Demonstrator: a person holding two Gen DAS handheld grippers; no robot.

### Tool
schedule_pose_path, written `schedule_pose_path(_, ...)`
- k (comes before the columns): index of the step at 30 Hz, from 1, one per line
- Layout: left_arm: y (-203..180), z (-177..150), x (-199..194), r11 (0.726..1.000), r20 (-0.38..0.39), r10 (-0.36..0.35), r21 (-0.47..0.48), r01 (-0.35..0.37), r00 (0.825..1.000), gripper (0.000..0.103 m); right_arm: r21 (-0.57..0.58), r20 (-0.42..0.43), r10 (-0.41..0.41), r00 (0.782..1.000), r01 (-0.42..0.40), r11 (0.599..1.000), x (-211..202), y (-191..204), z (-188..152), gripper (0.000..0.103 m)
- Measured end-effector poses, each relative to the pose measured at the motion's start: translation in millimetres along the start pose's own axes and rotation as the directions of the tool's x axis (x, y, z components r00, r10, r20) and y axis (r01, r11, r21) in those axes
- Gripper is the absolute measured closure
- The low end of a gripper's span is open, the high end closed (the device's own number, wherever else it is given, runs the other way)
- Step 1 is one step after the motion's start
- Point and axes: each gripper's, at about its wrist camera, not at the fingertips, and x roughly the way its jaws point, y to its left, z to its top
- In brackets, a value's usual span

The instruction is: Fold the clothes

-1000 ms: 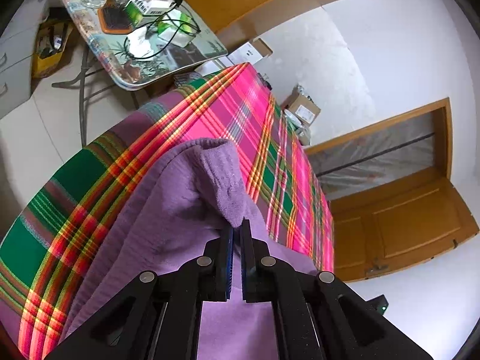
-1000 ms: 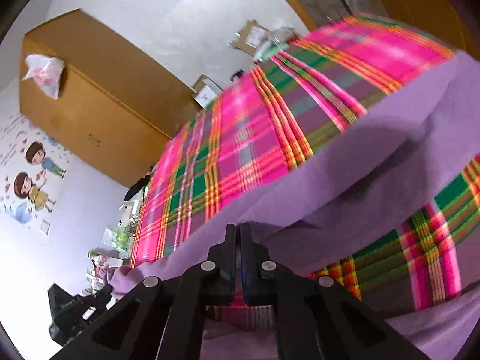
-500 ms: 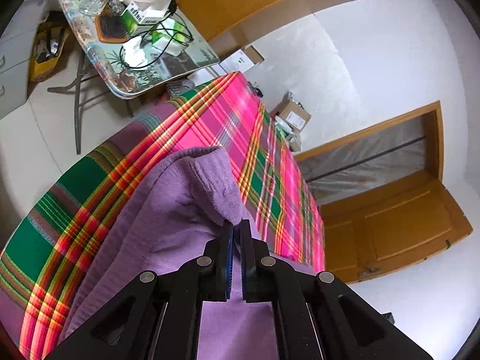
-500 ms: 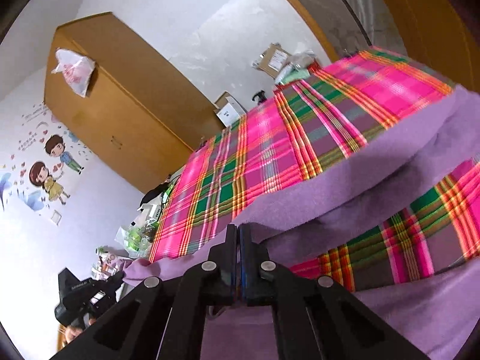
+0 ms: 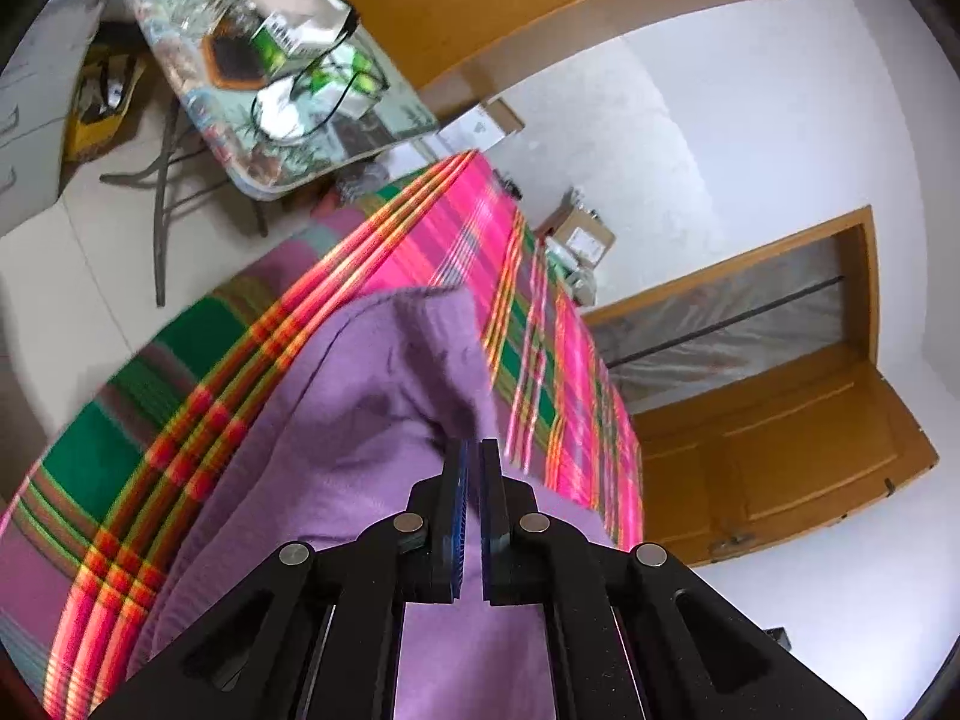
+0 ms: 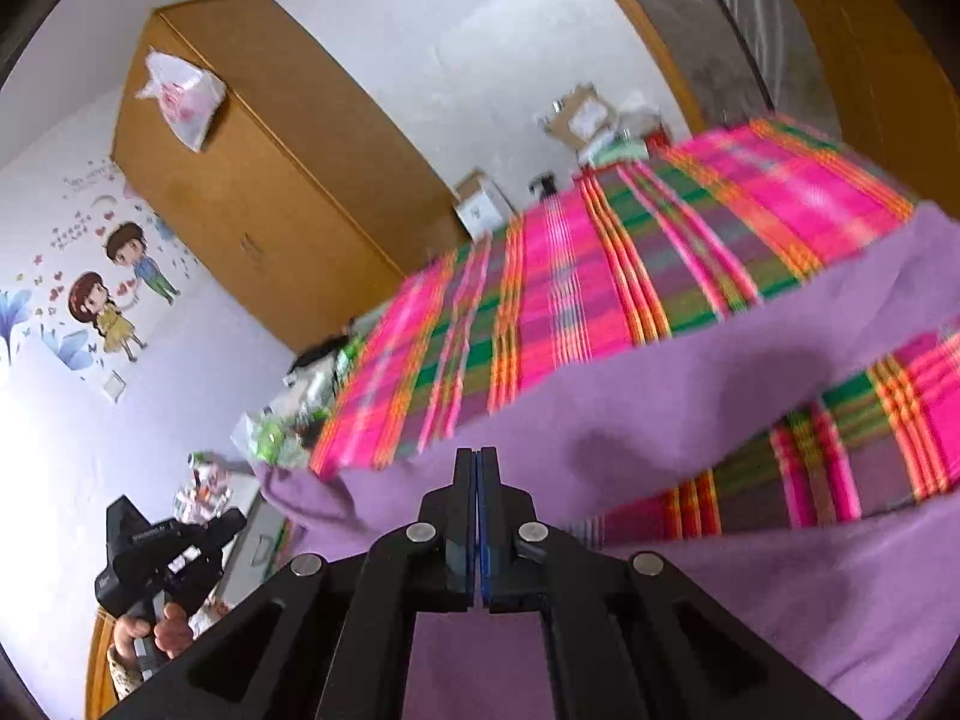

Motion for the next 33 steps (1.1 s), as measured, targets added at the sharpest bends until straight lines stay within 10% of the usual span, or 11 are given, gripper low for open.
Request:
schedule_pose_path(11, -15, -6, 32, 0.998, -0.065, 0.063, 0.024, -0.062, 0.996, 0.062, 0.087, -0.118, -0.01, 0.993, 0.02, 0.996, 27, -30, -15, 0.09)
schedule_pose_path(17, -22, 6, 60, 0.993, -0.085, 0.121, 0.019, -0.12, 0.989, 0.058, 0.121, -0.138, 0.001, 0.99, 0.016, 0.993, 32, -40, -15, 0.087)
schedule_pose_path(22, -9, 12, 70, 0.992, -0.096, 0.095, -0.07, -0.102, 0.991, 0.064, 0.135, -0.147, 0.004, 0.989, 0.016, 0.991, 35, -44, -14, 0.087)
schedule_pose_path(25, -13, 14, 68, 0.996, -0.079, 0.078, -0.031, -0.08, 0.994, 0.095, 0.141, -0.151, 0.005, 0.989, 0.017, 0.99, 36, -46, -14, 0.087)
schedule_pose_path(33, -30, 17, 49, 0.999, -0.004, -0.032, 0.019, 0.032, 0.999, 0.101, 0.17, -0.144, 0.024, 0.989, 0.001, 0.985, 35, -48, -14, 0.086)
